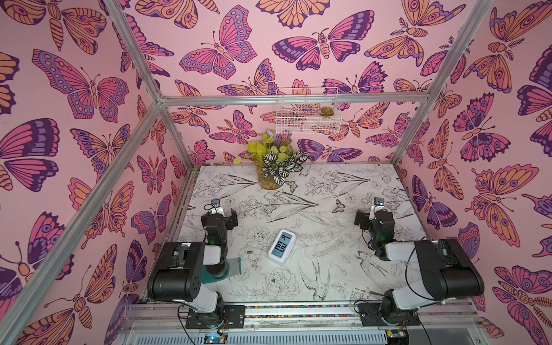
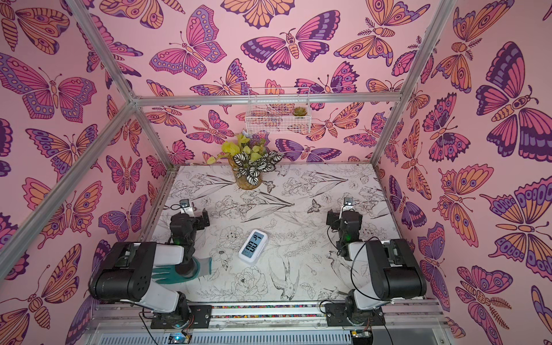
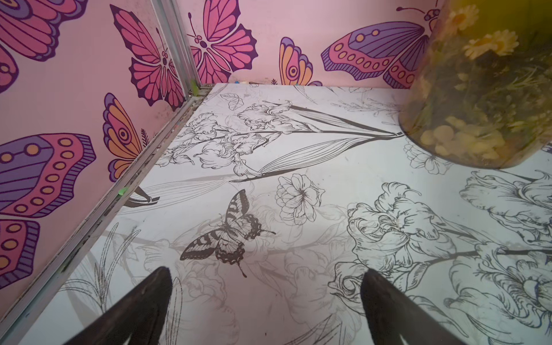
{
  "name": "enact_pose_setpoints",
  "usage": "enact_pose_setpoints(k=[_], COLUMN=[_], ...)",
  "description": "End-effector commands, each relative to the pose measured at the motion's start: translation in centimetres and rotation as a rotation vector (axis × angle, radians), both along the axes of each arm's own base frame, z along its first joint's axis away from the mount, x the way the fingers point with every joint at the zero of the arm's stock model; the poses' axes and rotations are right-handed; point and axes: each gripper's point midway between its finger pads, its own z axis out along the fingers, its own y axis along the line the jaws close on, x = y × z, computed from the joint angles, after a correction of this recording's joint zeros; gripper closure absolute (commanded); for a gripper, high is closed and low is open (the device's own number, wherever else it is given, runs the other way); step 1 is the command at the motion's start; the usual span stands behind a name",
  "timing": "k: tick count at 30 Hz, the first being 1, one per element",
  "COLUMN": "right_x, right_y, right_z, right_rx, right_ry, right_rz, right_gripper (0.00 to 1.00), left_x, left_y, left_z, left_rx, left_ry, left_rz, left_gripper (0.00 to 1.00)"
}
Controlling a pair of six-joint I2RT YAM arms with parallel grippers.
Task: Insert the battery into the alarm
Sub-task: Reset both arms
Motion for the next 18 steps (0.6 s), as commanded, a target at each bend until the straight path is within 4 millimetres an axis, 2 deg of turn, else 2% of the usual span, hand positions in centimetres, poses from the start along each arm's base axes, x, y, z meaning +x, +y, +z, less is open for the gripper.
enact_pose_setpoints(k=[1,18], right_x=[0.79,0.9], right_y=[0.19,0.1], right_z=[1.49,1.42], right_rx=[0.004,0.017], right_ry=[-0.043,-0.037], right_rz=[0.017,0.025], right_gripper=[0.01,0.01], left_x=[-0.16,-0.09], left_y=[-0.05,-0.03], left_z=[-0.31,-0.21], left_rx=[-0.017,-0.015], left_ry=[0.017,0.005], left_rz=[-0.007,-0.007], left_gripper=[0.0,0.0])
